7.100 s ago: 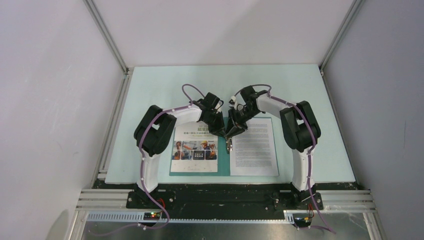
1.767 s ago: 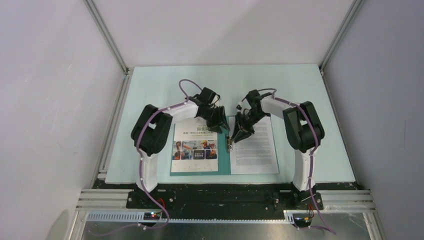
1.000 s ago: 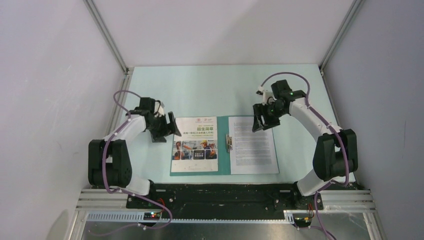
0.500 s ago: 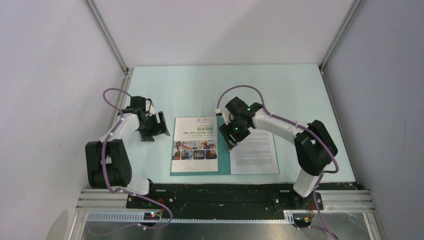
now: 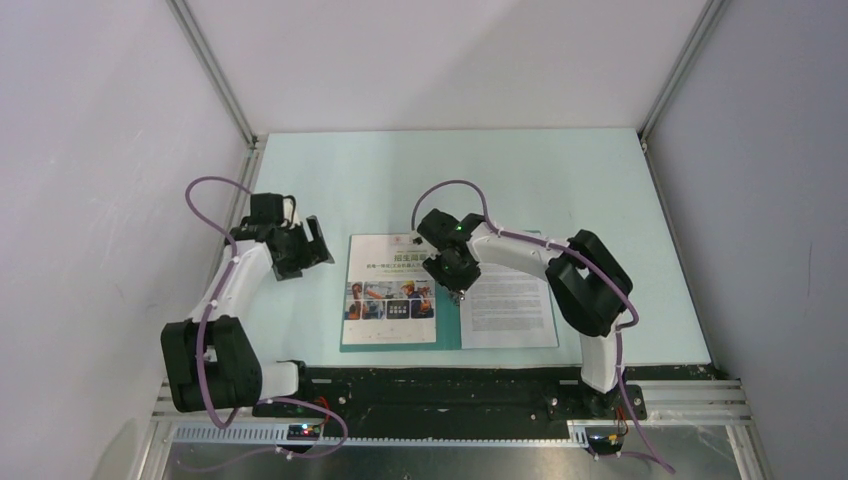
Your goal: Put the files into the folder
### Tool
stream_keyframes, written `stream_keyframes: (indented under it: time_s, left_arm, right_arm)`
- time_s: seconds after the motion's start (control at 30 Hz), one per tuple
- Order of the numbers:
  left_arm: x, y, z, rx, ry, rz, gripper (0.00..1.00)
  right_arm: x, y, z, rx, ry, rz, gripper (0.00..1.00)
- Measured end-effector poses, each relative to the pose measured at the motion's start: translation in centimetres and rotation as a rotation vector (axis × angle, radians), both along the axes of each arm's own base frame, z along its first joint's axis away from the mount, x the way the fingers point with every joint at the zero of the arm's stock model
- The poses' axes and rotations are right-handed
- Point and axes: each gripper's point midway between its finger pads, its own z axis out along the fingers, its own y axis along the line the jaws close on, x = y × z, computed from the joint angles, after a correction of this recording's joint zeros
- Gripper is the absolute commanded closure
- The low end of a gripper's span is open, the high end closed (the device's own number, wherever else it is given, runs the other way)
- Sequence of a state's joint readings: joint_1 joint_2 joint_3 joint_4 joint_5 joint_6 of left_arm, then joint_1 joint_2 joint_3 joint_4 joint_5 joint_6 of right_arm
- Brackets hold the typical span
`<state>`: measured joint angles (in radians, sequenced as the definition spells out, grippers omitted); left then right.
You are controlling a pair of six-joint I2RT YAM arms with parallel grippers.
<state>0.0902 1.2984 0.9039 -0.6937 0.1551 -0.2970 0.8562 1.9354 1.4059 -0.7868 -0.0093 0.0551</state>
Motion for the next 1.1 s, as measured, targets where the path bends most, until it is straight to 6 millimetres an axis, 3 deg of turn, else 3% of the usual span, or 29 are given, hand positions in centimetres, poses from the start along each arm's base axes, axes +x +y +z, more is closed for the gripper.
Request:
stream_keyframes:
  time_s: [0.13,0.47,1.1]
  left_arm:
    - [-0.5,-0.1,-0.3,-0.006,0.006,0.01,0.15]
    - [-2.0,-0.4,-0.4,-0.022,-0.006,0.031,0.15]
    - [-2.2,-0.6,-0.4,-0.038,-0.002,0.059,0.16]
  right_arm:
    - [-0.1,-0.4,-0.1,-0.027,-0.006,-0.024,0.56]
    - [-2.2,1.1,-0.3,-0.037,-0.01,0.006,0.6]
    - [-1.6,0.4,-1.1,-0.061,-0.019,-0.086,0.66]
